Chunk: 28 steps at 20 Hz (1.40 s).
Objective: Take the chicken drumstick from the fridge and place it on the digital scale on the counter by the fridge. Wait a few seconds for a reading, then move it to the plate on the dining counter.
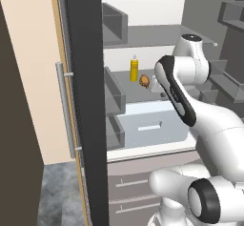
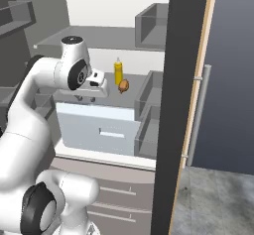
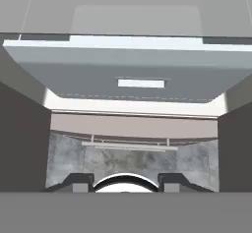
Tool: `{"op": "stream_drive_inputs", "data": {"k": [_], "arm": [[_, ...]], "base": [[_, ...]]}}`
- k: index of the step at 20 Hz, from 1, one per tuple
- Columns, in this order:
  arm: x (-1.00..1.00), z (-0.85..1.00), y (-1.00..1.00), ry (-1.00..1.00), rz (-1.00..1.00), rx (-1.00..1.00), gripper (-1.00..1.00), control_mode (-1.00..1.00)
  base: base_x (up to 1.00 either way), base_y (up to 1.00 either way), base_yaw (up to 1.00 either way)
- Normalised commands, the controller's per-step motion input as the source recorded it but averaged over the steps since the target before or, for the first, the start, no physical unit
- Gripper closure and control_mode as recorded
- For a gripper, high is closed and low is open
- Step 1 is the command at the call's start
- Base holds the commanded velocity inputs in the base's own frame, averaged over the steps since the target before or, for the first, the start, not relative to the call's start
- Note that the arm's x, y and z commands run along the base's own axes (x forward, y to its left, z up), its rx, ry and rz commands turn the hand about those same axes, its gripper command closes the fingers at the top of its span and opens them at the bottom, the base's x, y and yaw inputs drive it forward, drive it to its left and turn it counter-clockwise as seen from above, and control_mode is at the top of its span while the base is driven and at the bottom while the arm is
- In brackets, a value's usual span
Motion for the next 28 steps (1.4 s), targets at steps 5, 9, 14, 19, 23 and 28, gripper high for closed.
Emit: {"op": "stream_drive_inputs", "data": {"k": [5,9,14,19,23,28], "arm": [[-0.18,-0.01,-0.04,-0.03,-0.01,0.00,-1.00,-1.00],[-0.06,0.00,-0.19,-0.23,0.00,0.00,-1.00,-1.00],[0.15,0.00,-0.06,-0.21,-0.02,0.00,-1.00,-1.00],[0.40,-0.02,-0.10,-0.12,-0.04,0.00,-1.00,-1.00],[0.45,-0.05,-0.14,-0.08,-0.04,0.00,-1.00,-1.00],[0.64,-0.11,-0.01,-0.02,-0.04,0.00,-1.00,-1.00]], "base": [[0.00,0.00,0.00],[0.00,0.00,0.00],[0.00,0.00,0.00],[0.00,0.00,0.00],[0.00,0.00,0.00],[0.00,0.00,0.00]]}}
